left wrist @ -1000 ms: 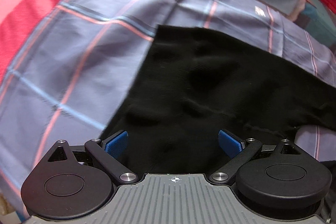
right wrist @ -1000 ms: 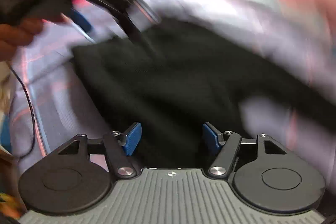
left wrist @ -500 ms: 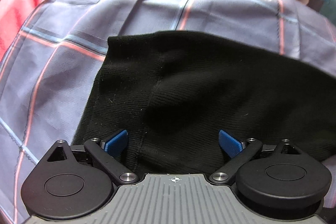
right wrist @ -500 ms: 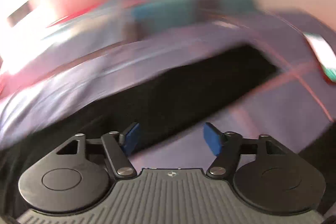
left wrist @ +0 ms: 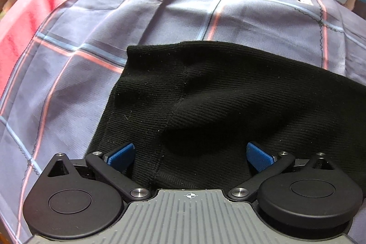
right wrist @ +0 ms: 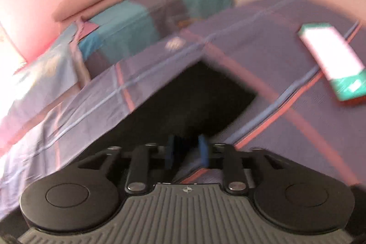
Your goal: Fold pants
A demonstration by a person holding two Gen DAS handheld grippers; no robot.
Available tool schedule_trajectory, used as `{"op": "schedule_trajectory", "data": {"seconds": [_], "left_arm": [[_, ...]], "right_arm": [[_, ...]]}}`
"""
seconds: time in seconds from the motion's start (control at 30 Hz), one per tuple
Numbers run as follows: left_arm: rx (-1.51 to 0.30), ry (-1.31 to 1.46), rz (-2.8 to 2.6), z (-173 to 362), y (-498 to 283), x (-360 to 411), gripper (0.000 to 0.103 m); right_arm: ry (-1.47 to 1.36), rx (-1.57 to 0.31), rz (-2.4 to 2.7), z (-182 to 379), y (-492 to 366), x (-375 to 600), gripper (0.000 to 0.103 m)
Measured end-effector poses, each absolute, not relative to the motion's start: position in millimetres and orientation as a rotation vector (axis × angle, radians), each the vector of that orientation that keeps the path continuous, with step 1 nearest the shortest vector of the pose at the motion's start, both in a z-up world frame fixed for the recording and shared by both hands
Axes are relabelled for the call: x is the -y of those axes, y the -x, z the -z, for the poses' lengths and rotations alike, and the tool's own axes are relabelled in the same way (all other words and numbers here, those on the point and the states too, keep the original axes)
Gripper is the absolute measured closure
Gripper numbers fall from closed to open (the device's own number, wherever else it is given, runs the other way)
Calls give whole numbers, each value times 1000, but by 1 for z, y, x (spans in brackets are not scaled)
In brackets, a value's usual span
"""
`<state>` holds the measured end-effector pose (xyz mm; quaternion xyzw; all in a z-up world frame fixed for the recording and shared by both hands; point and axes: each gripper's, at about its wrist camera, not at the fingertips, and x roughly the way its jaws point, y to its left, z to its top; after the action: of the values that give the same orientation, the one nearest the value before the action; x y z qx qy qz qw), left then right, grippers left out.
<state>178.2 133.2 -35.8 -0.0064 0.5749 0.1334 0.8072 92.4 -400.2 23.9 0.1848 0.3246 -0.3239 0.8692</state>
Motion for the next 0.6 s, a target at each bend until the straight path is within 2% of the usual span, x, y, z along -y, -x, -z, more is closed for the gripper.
{"op": "schedule_trajectory", "data": {"seconds": [0.07,0.2,0.23,0.27,0.3,0.37,0.47,0.6], "left_arm": [[-1227,17,-282,33,-177,-134,0],[-1214,7,-283,31,-173,-131,0],[-1219,20,-285,30,-173,-132,0],[-1224,27,-288,28,-173,-134,0],[-1227,24,-290,24,-172,-135,0],[-1212,13,-283,16,-165,-139,0],[-1169,17,-264,1,-134,-147,0],[-1171,69,-298,-3,-85,-165,0]], "right_arm": [[-306,-652,614,-35,-93,372,46],[-170,-793,194,-18,-119,316,43],[-149,-861,201,-6,-130,313,50],[-156,-896,306,3,-138,318,66],[-196,-872,413,2,-140,326,72],[-224,-793,553,-16,-140,322,66],[-123,-777,227,-29,-148,265,54],[-28,-820,-295,-25,-156,153,56]]}}
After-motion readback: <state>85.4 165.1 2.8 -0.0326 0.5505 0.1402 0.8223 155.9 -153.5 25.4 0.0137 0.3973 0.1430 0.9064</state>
